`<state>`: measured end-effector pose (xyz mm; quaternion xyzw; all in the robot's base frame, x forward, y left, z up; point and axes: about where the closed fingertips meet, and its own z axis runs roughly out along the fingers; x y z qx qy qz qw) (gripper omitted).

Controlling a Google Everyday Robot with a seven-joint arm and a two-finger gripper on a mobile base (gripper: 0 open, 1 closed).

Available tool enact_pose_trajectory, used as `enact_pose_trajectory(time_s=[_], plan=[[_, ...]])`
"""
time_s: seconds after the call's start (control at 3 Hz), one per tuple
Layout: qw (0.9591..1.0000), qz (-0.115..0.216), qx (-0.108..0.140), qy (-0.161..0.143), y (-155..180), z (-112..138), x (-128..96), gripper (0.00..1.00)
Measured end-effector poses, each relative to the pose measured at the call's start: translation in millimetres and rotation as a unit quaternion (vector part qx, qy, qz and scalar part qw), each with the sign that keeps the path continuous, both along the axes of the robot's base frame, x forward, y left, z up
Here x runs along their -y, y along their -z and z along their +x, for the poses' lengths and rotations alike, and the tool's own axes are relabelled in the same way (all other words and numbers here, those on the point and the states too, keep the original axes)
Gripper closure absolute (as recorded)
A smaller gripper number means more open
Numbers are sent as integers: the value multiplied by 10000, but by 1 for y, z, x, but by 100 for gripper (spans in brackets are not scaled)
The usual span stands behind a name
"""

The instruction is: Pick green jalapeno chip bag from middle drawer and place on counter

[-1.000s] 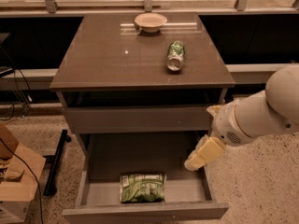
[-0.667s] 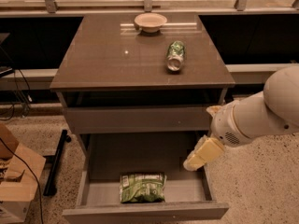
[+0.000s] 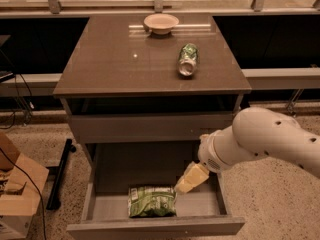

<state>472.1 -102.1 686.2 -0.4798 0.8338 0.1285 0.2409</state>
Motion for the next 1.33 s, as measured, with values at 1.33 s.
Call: enact_pose_trajectory(time_s=[1.33], plan=[[9937, 902, -593, 309, 136, 10, -50, 0]])
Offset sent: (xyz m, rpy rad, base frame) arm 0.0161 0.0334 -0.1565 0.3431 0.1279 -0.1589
